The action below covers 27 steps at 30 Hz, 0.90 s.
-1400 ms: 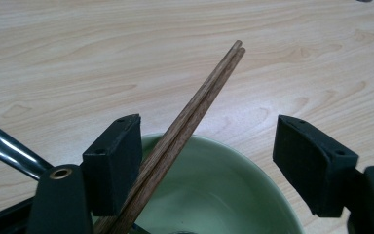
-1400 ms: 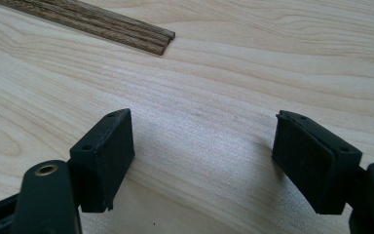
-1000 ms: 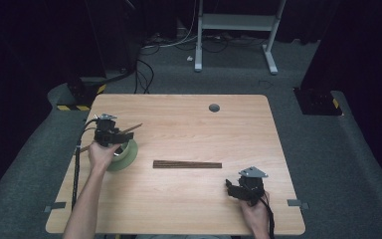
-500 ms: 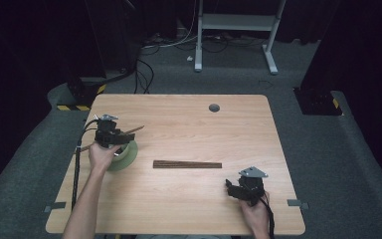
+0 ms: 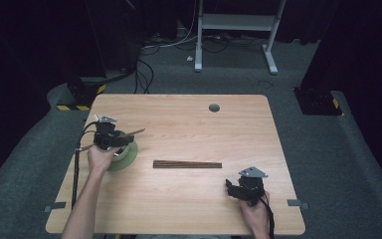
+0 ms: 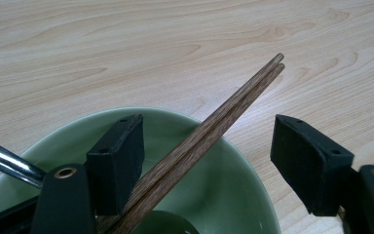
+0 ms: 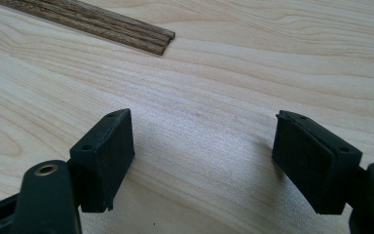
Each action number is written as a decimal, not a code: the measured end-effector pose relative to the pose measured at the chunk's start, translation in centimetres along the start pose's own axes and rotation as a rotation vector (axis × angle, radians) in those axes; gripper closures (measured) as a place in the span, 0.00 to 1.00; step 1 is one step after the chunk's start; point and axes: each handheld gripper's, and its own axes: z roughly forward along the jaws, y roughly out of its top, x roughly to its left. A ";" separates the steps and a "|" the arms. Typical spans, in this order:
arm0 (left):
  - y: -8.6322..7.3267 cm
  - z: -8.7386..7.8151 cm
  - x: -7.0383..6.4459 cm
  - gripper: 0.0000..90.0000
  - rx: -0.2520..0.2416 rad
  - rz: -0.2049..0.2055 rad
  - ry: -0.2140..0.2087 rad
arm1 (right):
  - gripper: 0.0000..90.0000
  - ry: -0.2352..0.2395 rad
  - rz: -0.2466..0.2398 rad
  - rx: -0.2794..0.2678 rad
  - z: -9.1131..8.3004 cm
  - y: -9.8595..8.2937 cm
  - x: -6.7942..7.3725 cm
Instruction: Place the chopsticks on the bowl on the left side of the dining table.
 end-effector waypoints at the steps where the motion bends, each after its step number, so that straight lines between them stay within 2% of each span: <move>1: 0.0 0.0 0.0 0.32 0.000 0.000 -0.002 | 0.25 0.000 0.000 0.000 0.0 0.0 0.0; 10: -0.3 -0.1 0.1 0.32 -0.003 -0.005 -0.017 | 0.25 0.001 -0.001 -0.001 0.0 0.0 0.0; 27: -0.3 -0.2 -0.4 0.31 0.010 0.018 -0.033 | 0.25 0.001 0.000 -0.001 0.0 0.0 0.0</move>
